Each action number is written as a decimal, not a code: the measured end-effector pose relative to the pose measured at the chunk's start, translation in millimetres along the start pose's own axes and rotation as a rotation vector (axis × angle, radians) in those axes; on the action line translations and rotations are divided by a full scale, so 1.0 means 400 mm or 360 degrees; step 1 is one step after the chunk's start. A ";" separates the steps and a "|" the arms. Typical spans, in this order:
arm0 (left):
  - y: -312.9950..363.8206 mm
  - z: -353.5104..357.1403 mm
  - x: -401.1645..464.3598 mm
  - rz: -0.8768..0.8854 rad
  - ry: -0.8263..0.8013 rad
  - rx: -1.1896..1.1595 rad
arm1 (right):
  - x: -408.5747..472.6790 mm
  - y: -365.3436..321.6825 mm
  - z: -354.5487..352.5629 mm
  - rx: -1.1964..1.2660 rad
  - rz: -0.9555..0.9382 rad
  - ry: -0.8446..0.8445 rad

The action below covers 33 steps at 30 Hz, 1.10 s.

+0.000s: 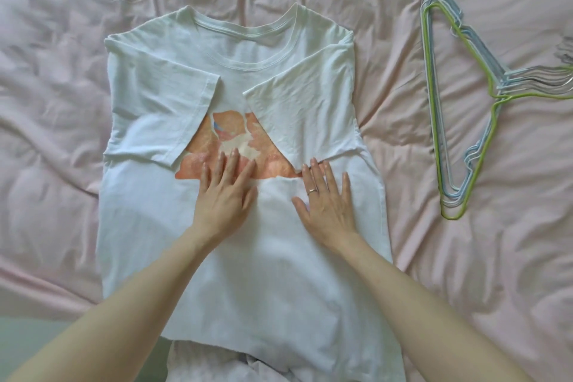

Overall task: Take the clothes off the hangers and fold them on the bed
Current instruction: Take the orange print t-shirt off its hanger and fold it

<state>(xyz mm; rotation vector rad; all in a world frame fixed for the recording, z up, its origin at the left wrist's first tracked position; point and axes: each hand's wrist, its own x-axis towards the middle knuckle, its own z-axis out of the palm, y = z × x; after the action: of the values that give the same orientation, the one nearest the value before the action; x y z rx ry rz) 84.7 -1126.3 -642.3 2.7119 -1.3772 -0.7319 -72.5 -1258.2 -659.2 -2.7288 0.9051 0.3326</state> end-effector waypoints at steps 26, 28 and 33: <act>-0.232 0.154 -0.580 -0.1159 0.0012 -0.1917 | -0.495 -0.042 0.097 0.0461 0.1000 0.0080; -0.220 0.184 -0.615 -0.1221 0.0017 -0.1965 | -0.526 -0.018 0.108 0.0504 0.1114 0.0149; -0.214 0.239 -0.686 -0.1430 0.0039 -0.2034 | -0.587 0.019 0.115 0.0728 0.1447 0.0170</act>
<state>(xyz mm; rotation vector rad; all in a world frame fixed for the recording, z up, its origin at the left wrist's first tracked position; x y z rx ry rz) -27.6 -845.2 -636.3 1.9922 0.4357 -1.0372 -267.0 -1120.4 -635.8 -1.7992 1.9328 0.1023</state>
